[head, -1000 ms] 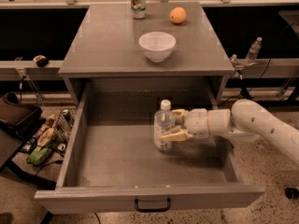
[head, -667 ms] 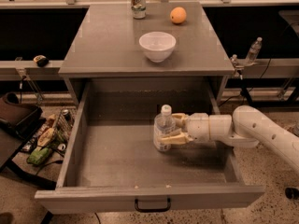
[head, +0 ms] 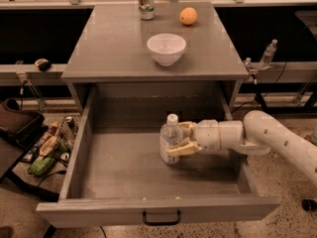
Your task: Pick blue plastic bottle from top drawer and place on counter
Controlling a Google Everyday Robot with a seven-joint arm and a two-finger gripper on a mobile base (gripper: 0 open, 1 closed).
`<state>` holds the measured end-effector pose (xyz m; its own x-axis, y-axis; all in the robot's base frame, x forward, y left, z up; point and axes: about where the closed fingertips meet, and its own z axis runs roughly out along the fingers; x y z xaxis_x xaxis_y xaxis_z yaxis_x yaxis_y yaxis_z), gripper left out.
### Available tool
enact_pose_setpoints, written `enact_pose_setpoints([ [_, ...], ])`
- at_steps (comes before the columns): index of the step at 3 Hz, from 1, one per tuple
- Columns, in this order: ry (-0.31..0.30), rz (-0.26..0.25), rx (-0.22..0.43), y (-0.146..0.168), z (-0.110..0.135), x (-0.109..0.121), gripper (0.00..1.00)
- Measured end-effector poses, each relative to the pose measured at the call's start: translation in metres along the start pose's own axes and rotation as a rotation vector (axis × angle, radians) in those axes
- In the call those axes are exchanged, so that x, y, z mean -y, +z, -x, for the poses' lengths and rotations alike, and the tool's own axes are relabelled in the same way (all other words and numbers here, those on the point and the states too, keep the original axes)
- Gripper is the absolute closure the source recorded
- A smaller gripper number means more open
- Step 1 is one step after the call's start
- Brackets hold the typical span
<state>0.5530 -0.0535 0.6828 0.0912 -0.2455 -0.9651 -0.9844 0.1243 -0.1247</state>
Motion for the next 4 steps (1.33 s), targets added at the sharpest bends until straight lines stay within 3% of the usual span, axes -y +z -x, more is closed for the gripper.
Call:
enact_pose_setpoints([
  [1,0.0,0.002,0.001,0.001,0.0,0.0,1.0],
  [2,-0.009,0.009,-0.022,-0.002,0.031,0.001,1.0],
  [3,-0.025,-0.01,-0.034,-0.008,0.101,0.006,1.0],
  [4,-0.04,-0.05,-0.028,-0.003,0.173,0.026,1.0],
])
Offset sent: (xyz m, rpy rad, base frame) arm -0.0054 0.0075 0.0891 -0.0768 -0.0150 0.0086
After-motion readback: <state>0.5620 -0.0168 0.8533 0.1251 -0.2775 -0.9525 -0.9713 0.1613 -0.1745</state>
